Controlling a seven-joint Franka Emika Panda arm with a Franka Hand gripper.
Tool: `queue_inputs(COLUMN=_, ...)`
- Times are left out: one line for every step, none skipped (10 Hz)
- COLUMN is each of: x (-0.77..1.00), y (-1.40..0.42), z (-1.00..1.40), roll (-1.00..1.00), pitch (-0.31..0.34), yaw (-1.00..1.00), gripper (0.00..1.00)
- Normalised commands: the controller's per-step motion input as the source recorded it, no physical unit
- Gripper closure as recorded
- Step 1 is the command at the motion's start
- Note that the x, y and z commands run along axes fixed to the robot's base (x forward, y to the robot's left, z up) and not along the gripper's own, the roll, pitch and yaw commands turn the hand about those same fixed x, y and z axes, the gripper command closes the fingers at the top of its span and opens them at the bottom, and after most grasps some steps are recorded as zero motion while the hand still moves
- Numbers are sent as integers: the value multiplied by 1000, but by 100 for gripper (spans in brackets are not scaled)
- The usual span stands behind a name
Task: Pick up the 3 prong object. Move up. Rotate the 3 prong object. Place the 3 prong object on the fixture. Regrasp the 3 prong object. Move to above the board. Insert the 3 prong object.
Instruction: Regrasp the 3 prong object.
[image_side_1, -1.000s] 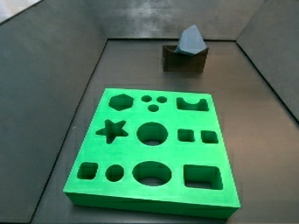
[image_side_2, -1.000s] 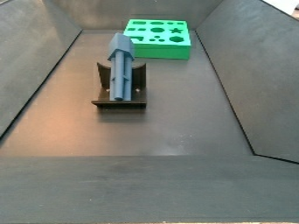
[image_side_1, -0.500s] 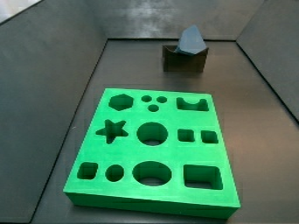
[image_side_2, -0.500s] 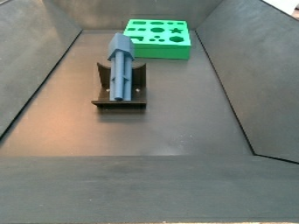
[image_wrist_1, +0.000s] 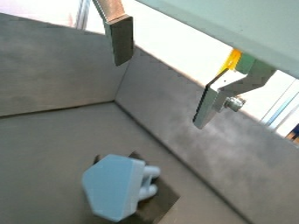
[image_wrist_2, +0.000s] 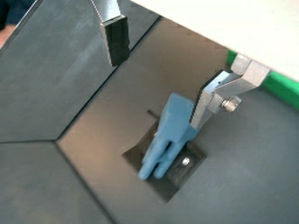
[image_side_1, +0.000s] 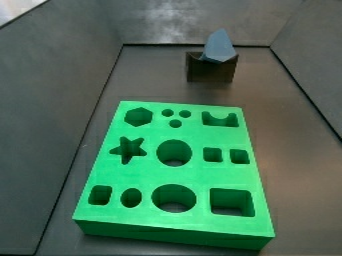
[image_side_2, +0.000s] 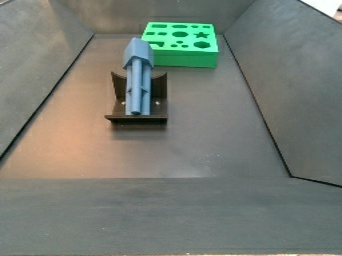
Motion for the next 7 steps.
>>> queue_inputs(x=128, y=-52, z=-13, roll=1000, pitch=187, yaw=126, gripper=0)
queue_inputs(x=145, y=-55, z=-12, roll=1000, pitch=216, yaw=166, gripper=0)
queue_inputs(x=160, y=-53, z=-16, roll=1000, pitch=241, yaw=209, gripper=0)
queue_inputs(x=181, y=-58, z=-13, roll=860, pitch=227, yaw=233, gripper=0)
queue_inputs(x=203, y=-58, z=-16, roll=692, pitch=194, yaw=250, gripper=0)
queue_inputs(x=233, y=-62, z=-16, roll=469, pitch=148, yaw=263, gripper=0)
queue_inputs(x=254, y=-57, z=-12, roll=316, pitch=116, yaw=261, gripper=0)
